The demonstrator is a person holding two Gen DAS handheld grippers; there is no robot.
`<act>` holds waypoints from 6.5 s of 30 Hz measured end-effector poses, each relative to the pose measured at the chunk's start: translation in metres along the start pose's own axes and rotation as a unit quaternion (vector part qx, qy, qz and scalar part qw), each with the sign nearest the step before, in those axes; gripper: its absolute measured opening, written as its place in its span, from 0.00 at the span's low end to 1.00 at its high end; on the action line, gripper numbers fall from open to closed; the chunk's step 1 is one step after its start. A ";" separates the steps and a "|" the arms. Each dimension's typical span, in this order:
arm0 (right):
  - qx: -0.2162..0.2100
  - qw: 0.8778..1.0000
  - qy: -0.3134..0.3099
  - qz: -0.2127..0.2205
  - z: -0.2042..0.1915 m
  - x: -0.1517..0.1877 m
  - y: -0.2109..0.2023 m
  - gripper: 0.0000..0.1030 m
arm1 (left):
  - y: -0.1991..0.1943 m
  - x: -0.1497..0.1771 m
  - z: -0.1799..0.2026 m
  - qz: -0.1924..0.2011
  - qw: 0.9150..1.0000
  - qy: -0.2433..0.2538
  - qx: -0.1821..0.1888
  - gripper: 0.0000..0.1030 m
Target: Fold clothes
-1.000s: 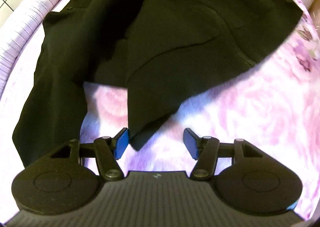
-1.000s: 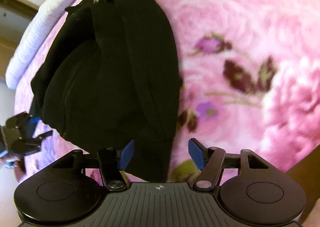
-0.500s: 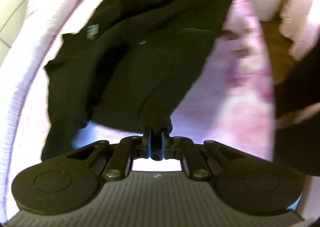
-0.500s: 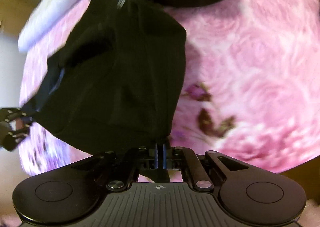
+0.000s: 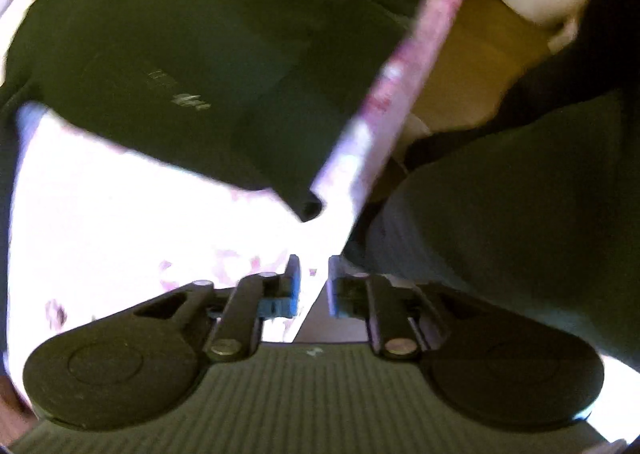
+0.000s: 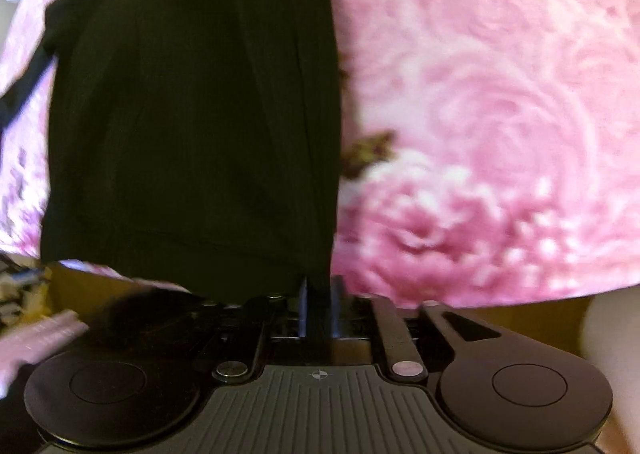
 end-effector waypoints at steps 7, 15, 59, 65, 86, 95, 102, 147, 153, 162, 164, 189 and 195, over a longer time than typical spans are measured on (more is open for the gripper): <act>0.021 0.987 0.090 0.129 0.030 -0.042 -0.061 0.42 | 0.002 -0.015 -0.018 0.009 0.998 -0.051 -0.021 0.26; 0.130 0.944 -0.074 0.294 -0.017 -0.181 -0.131 0.54 | -0.002 -0.081 -0.055 0.045 0.996 -0.035 -0.075 0.31; -0.025 0.945 -0.015 0.326 0.035 -0.255 -0.036 0.50 | 0.037 -0.235 -0.227 0.039 0.975 -0.179 -0.123 0.49; -0.036 0.935 -0.129 0.328 -0.069 -0.345 -0.018 0.50 | 0.073 -0.242 -0.327 0.082 0.979 -0.132 -0.133 0.49; -0.049 0.941 -0.223 0.250 -0.149 -0.513 0.104 0.12 | 0.176 -0.285 -0.454 0.118 0.976 -0.183 -0.018 0.03; -0.040 0.917 -0.249 0.309 -0.176 -0.564 0.057 0.05 | 0.159 -0.296 -0.493 0.151 0.963 -0.217 -0.061 0.04; -0.032 0.928 -0.187 0.321 -0.148 -0.546 0.072 0.28 | 0.175 -0.290 -0.485 0.127 0.955 -0.255 -0.088 0.15; 0.058 0.928 0.157 0.332 0.223 -0.204 -0.025 0.55 | 0.154 -0.515 -0.195 0.153 0.966 -0.207 0.000 0.32; 0.000 0.952 0.080 0.294 0.127 -0.199 -0.024 0.55 | 0.097 -0.366 -0.219 0.118 0.941 -0.316 -0.036 0.36; -0.032 0.957 -0.070 0.280 -0.082 -0.212 0.002 0.56 | 0.016 -0.026 -0.318 0.010 0.906 -0.381 -0.184 0.59; -0.031 0.956 -0.084 0.281 -0.135 -0.214 0.014 0.56 | 0.004 0.040 -0.345 -0.005 0.907 -0.367 -0.207 0.60; 0.063 0.641 -0.720 0.258 -0.684 -0.147 0.259 0.60 | -0.005 0.250 -0.535 0.115 0.791 -0.585 0.139 0.04; -0.037 0.683 -0.702 0.196 -0.708 -0.153 0.260 0.28 | -0.018 0.266 -0.536 0.117 0.821 -0.547 0.111 0.05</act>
Point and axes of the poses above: each gripper's, at about its wrist camera, not at the fingertips, and y roughly the way its jaws point, z to its right, x to its underside, the point moved 6 cm from there along y, roughly the way its jaws point, and after that the axes turned 1 degree about y, right-handed, at the moved point
